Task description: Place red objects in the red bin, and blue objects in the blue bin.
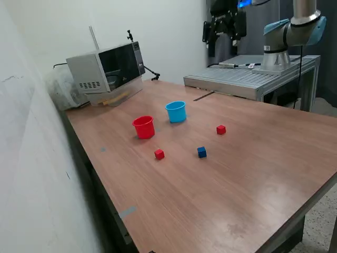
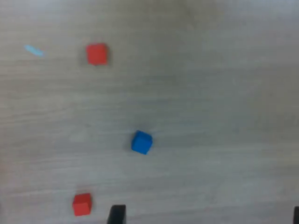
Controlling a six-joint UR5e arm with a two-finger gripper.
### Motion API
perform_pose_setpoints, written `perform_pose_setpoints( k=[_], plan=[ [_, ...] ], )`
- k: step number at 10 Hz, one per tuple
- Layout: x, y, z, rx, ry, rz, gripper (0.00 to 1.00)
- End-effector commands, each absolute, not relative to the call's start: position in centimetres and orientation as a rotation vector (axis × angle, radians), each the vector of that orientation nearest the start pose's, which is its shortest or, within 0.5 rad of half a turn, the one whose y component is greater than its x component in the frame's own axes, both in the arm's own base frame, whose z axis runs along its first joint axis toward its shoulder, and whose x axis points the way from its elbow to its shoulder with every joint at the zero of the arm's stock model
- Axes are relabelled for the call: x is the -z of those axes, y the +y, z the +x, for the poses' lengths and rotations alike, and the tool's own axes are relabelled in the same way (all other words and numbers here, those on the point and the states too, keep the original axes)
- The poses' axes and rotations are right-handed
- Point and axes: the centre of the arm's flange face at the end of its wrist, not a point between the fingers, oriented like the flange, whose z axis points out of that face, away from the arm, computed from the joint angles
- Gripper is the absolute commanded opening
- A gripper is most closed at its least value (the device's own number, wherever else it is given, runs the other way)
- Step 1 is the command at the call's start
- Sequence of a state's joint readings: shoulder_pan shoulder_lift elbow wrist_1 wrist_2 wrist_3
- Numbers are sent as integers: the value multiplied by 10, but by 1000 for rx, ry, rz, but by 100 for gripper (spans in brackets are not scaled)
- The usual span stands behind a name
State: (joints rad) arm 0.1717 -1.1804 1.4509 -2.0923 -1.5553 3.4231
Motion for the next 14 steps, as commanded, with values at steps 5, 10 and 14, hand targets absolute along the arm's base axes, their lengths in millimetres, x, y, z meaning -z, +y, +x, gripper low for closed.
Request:
perform_pose_setpoints(
  k=[5, 10, 14],
  plan=[
    [-166, -257, -730, -136, 2564, -1972, 100],
    [-135, -225, -744, -127, 2589, -1905, 100],
    [-125, -220, -746, -121, 2591, -1891, 100]
  ],
)
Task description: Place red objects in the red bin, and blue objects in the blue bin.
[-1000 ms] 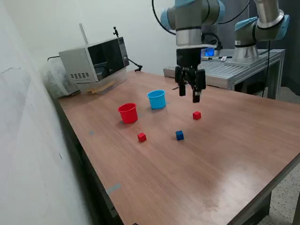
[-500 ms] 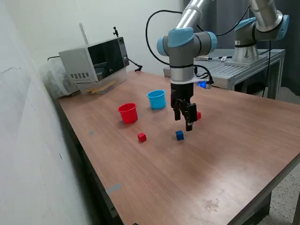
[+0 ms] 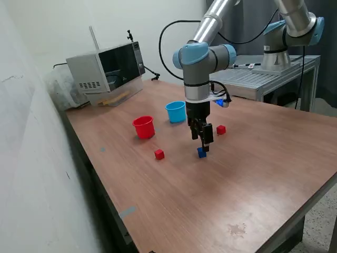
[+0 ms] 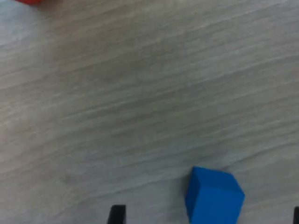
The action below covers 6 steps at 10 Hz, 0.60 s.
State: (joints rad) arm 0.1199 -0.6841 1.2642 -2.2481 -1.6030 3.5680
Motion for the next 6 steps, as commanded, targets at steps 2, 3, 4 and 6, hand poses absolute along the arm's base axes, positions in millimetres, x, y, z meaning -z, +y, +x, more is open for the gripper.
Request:
perform_pose_setpoints(
  k=[2, 3, 4, 6],
  plan=[
    [-125, -221, -745, -120, 2589, -1892, 0],
    [-123, -223, -744, -117, 2584, -1895, 0],
    [-119, -224, -743, -112, 2578, -1894, 0],
    [-117, -230, -740, -106, 2558, -1916, 0]
  ],
)
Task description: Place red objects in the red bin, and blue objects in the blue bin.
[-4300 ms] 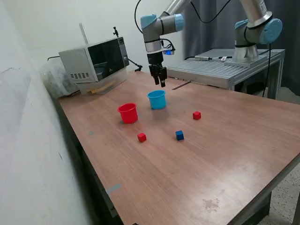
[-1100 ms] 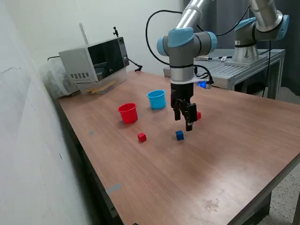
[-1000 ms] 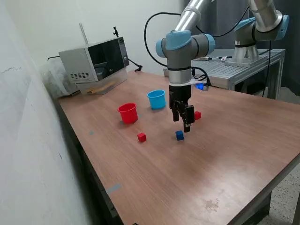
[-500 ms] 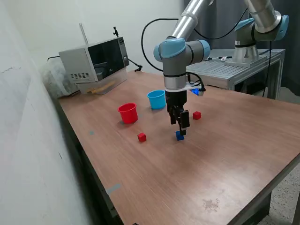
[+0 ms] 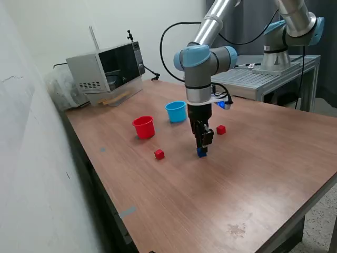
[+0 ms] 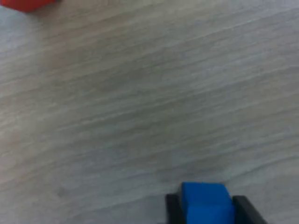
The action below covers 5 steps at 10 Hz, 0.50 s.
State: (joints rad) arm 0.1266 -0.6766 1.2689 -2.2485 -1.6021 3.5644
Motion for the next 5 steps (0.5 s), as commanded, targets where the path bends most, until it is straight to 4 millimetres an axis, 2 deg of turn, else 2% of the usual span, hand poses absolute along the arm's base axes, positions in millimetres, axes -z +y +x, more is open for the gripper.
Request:
perform_pose_setpoints(
  k=[1, 3, 4, 5],
  plan=[
    [-116, -233, -739, -106, 2533, -1946, 0],
    [-128, -235, -743, -125, 2468, -2044, 0],
    [-143, -235, -743, -139, 2468, -2063, 0],
    [-171, -233, -739, -160, 2479, -2078, 0]
  ],
)
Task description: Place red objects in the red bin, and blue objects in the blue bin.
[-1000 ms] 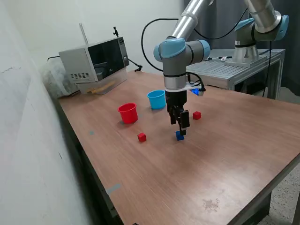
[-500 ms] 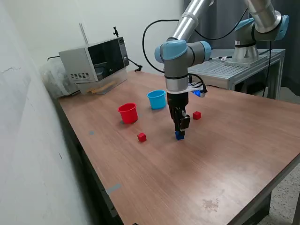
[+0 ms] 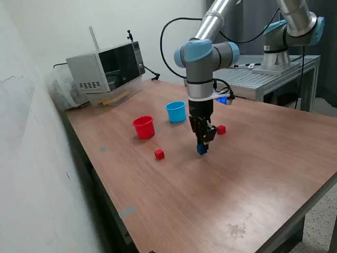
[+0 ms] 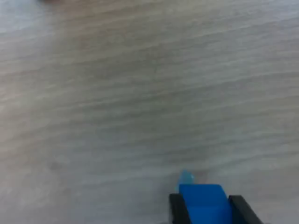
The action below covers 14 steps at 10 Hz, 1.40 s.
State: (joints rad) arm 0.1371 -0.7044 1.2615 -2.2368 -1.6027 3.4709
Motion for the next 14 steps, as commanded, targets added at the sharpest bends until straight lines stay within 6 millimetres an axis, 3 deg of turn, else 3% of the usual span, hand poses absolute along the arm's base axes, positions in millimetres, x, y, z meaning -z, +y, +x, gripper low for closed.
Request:
perform_pose_setpoints(
  k=[1, 3, 6, 7, 10, 11, 13, 14],
  plan=[
    [-210, -232, -735, -194, 2487, -2110, 0],
    [-278, -228, -704, -251, 2493, -2169, 0],
    [-326, -211, -657, -260, 2454, -2201, 0],
    [-328, -185, -650, -234, 2463, -2154, 0],
    [-312, -61, -641, -195, 2574, -1927, 0],
    [-304, -6, -640, -181, 2616, -1839, 0],
    [-292, 51, -632, -159, 2639, -1772, 0],
    [-287, 63, -628, -147, 2631, -1773, 0]
  ],
)
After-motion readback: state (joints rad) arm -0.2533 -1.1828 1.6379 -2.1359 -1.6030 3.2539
